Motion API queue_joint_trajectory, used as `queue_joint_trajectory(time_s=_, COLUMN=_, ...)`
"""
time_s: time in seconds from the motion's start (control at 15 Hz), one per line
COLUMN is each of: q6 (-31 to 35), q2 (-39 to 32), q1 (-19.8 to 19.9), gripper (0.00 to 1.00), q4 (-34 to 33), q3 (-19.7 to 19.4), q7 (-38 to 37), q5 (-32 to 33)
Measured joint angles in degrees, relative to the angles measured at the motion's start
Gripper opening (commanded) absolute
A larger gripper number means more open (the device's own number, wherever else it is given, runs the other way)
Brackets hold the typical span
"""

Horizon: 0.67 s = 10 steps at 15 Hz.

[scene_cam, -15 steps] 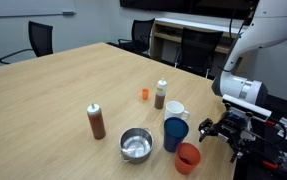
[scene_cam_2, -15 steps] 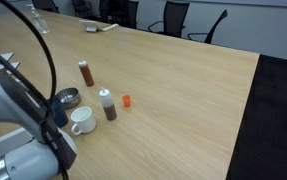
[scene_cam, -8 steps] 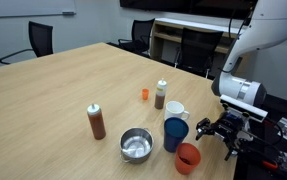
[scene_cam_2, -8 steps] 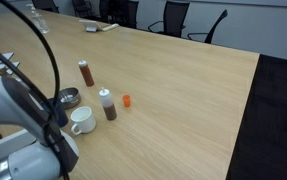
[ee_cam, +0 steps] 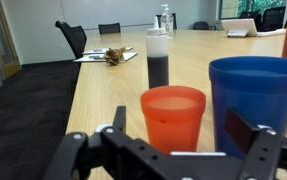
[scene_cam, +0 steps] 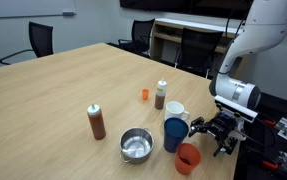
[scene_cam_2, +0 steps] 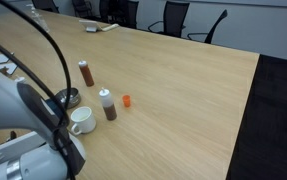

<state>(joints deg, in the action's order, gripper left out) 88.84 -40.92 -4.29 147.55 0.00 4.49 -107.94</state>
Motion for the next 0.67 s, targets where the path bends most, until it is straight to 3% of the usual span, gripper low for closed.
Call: queue_joint_trajectory(time_s=0.67, q6=0.2, q2=-2.66, q1=-3.09, gripper=1.0, q4=-4.12, q3=1.91, q7=-2.0, q5=-2.76)
